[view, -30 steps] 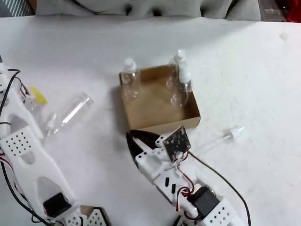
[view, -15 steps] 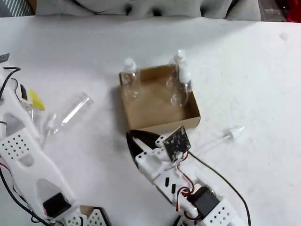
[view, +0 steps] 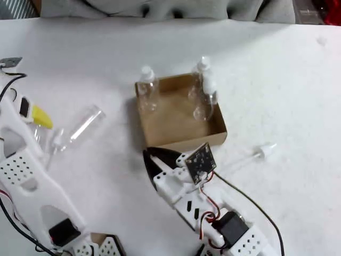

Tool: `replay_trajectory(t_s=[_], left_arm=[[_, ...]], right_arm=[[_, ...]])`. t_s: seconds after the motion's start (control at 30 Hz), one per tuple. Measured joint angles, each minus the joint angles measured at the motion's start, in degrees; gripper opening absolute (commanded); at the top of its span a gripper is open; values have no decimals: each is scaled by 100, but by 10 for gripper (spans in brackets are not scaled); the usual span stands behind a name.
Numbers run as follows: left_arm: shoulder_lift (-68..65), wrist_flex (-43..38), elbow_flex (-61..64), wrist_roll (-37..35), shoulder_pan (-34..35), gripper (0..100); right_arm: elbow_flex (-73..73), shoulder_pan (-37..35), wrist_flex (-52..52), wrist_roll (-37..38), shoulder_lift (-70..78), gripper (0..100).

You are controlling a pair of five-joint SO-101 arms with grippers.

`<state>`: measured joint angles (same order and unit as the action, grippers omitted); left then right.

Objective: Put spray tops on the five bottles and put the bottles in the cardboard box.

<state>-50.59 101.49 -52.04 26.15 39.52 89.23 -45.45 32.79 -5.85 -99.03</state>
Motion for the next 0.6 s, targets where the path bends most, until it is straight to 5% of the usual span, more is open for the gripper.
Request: replay_trajectory(t_s=[0.17,0.6], left_arm=[[0,0,0,519,0,298],[0,-721,677,563,26,296]], right_arm=[[0,0,0,0,0,15],[0,0,0,0,0,15]])
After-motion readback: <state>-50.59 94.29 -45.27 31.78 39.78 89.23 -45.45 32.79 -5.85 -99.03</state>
